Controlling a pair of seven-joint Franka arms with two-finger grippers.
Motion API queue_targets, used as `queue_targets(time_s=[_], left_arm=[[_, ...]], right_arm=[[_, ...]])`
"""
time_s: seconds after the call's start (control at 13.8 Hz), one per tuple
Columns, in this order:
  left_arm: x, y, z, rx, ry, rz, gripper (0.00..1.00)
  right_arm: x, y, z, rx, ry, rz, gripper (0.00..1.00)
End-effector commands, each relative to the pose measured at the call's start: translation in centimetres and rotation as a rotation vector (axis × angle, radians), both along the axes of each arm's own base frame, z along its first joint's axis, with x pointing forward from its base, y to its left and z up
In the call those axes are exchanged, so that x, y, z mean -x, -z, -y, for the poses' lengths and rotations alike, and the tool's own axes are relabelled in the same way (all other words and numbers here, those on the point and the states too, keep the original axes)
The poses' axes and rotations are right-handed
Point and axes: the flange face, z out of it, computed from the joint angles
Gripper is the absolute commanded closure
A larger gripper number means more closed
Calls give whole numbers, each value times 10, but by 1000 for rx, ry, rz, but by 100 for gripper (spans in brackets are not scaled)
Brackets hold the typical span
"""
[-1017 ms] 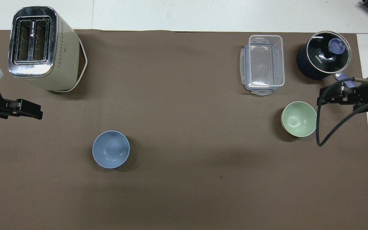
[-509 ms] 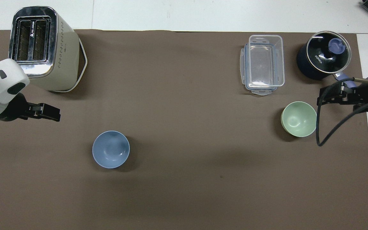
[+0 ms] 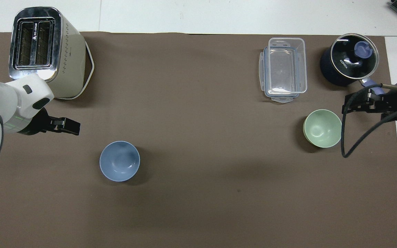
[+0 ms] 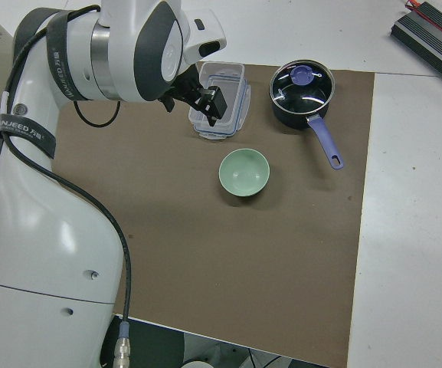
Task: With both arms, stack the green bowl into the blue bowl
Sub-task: 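Reach the left gripper toward the rim of the blue bowl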
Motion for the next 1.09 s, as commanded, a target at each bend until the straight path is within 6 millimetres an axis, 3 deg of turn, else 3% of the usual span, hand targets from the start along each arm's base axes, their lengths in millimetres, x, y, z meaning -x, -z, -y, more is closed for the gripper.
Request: queue_targets(time_s=[0.0,0.29,1.02], left_arm=[[11,12,13,10,7,19,0],[14,22,18,9,7,22,0],[38,88,39,1,47,-3,0]], right_arm=[[2,-3,5,-23,-6,2,0],[2,-3,5,-23,-10,2,0],[-1,-4,5,-23,-5,25,0]])
